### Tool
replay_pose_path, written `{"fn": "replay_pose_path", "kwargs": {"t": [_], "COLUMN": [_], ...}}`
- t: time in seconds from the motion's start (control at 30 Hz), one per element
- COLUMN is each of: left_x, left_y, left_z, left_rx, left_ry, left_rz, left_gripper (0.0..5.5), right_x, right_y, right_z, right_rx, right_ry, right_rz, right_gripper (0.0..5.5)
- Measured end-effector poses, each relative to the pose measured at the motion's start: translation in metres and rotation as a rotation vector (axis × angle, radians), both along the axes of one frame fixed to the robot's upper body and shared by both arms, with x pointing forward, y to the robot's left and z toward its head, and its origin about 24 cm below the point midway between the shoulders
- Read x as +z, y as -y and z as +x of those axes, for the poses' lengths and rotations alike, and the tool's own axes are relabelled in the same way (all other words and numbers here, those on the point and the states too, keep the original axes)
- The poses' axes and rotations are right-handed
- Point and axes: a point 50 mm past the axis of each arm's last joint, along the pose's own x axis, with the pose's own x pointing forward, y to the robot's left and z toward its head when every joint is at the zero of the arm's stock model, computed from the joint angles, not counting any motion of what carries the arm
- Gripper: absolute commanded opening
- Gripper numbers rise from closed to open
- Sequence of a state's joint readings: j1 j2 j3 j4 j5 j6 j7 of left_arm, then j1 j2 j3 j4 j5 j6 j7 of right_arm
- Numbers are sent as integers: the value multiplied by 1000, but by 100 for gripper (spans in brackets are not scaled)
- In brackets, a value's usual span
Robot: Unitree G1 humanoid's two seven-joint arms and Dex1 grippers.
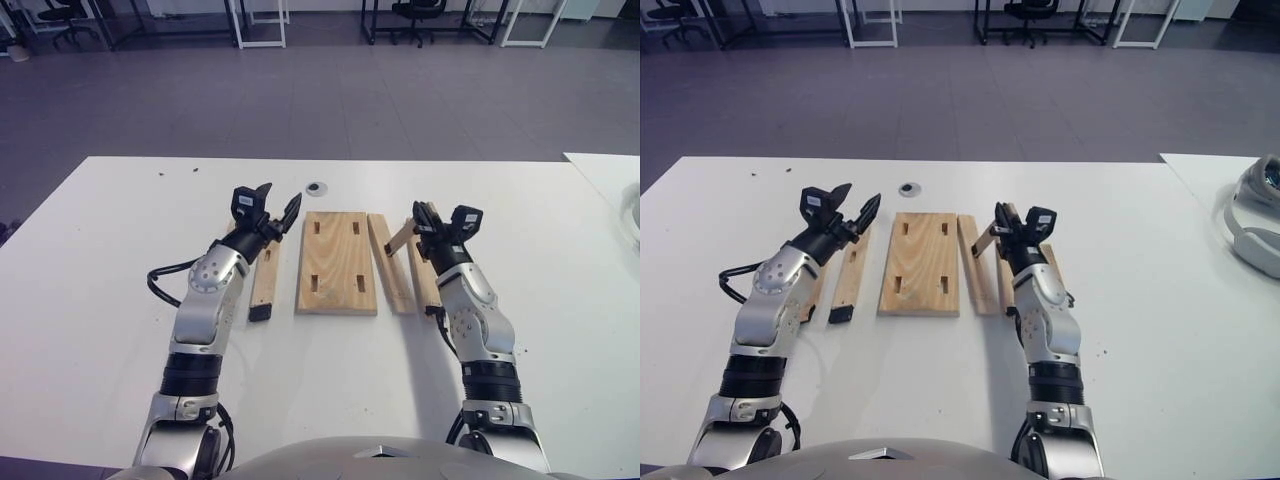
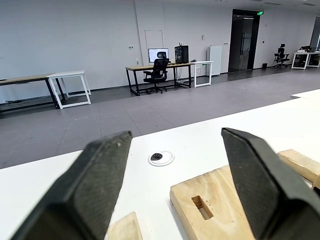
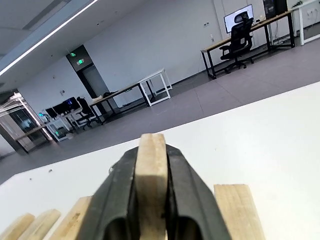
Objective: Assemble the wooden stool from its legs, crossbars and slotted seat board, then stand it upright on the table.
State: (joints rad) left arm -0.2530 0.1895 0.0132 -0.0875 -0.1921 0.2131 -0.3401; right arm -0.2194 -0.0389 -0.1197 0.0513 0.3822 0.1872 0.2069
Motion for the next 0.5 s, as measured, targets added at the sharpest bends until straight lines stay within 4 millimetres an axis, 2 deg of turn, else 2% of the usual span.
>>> {"fn": "replay_pose_path", "kwargs": {"t": [0.17,0.37,0.4,0.43,0.5], "left_x": [0,-2,-2,-2,-3], "left_y": [0,0,0,0,-1], "left_z": [0,0,0,-1,0], "left_rx": [0,-3,-2,-3,-1], "left_ry": [-1,-4,-4,-4,-8], "left_rz": [3,14,16,17,19], "left_gripper": [327,327,327,327,327], "right_x": [-14,-20,-20,-20,-56], "right_y": [-6,-10,-10,-10,-6], "right_z": [-1,-4,-5,-5,-21], "right_rx": [42,88,92,95,124], "right_ry": [19,73,73,69,-149], "right_rz": [-208,-301,-305,-306,-317], "right_gripper": [42,42,79,94,124]}}
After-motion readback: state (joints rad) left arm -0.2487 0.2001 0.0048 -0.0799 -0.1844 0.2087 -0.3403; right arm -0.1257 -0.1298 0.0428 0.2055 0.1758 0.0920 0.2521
